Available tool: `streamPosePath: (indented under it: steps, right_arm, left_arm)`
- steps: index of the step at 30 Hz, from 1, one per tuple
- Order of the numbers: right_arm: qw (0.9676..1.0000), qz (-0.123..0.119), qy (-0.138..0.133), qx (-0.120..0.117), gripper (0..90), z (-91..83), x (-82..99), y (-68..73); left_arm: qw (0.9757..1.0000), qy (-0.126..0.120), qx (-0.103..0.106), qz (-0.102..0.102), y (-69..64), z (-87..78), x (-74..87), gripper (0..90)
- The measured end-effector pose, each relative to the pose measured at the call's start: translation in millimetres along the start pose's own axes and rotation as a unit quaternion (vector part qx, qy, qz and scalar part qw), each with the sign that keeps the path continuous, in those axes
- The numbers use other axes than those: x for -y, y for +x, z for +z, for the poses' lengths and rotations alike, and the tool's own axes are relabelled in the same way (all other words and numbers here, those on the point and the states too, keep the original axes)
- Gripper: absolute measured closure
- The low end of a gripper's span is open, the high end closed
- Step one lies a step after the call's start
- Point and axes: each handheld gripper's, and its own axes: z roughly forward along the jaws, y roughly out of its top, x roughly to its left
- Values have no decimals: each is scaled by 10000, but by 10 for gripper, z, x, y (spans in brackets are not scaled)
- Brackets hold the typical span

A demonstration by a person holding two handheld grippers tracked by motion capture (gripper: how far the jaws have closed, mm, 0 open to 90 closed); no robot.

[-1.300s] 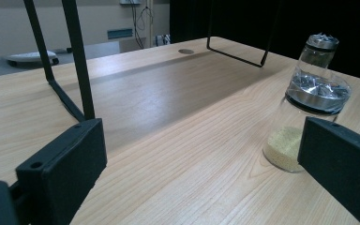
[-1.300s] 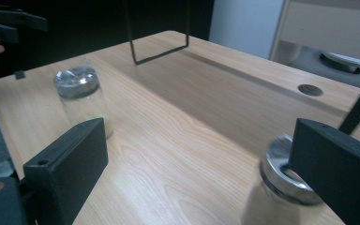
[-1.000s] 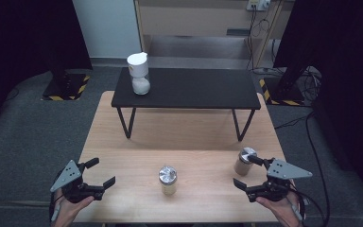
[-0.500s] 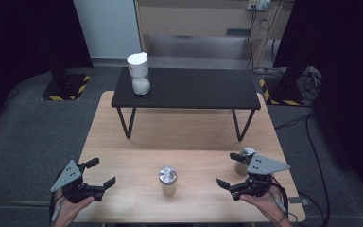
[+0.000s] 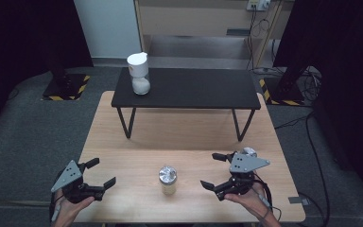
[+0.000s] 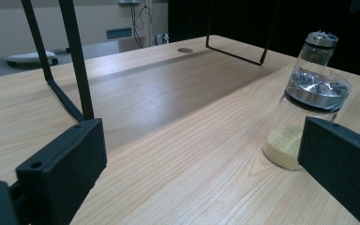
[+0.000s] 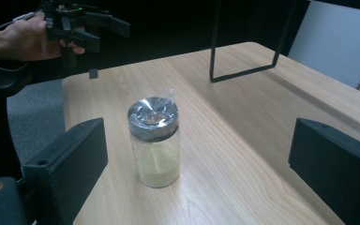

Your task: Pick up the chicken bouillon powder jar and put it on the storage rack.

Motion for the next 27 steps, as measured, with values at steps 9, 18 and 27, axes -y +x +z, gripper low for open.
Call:
streamPosePath:
  steps: [9,18,27]
  right_arm:
    - [9997,-2,72,-237,50,194,-21,-37]
    - [9989,22,105,-446,50,420,-25,-72]
    - [9979,44,203,-614,51,609,-12,-83]
  left_arm:
    - [10000,20,8,15,-2,5,-5,2]
    - [10000,29,10,30,-3,6,-6,2]
    - [10000,50,29,28,-1,12,-9,2]
